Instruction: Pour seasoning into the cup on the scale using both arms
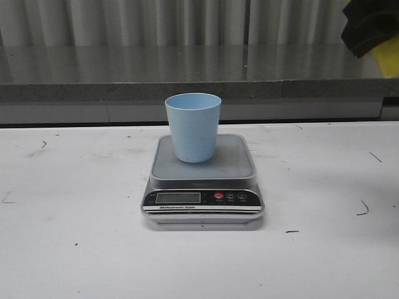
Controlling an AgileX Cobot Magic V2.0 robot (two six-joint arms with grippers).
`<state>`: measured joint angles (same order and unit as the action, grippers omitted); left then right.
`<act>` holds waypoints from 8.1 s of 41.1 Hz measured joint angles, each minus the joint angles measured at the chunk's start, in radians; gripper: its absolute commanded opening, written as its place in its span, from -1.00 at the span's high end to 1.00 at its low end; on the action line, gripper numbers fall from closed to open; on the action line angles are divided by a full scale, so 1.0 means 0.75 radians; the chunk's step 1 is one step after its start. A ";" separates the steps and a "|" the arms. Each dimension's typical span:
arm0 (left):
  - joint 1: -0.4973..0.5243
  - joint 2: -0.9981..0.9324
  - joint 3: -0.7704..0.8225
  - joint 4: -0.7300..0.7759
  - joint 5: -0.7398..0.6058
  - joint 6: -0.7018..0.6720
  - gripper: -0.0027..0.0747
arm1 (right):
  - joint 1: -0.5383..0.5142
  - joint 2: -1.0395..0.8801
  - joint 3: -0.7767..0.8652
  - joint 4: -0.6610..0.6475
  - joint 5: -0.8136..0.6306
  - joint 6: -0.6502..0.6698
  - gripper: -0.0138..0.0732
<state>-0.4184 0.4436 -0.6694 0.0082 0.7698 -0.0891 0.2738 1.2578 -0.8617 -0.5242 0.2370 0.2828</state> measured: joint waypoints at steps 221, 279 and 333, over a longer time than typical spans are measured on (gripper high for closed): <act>0.028 -0.046 0.038 -0.011 -0.064 0.000 0.98 | -0.066 -1.005 0.210 0.794 0.809 -0.433 0.84; 0.552 -0.600 0.900 -0.020 -0.944 0.000 0.98 | -0.066 -1.007 0.210 0.794 0.807 -0.436 0.84; 0.552 -0.600 0.900 -0.029 -0.972 0.048 0.98 | -0.066 -1.007 0.210 0.794 0.807 -0.436 0.84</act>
<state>-0.0047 -0.0060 0.0053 -0.0134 0.0410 -0.0530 0.2240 0.5023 -0.7042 0.0713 0.8420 -0.0445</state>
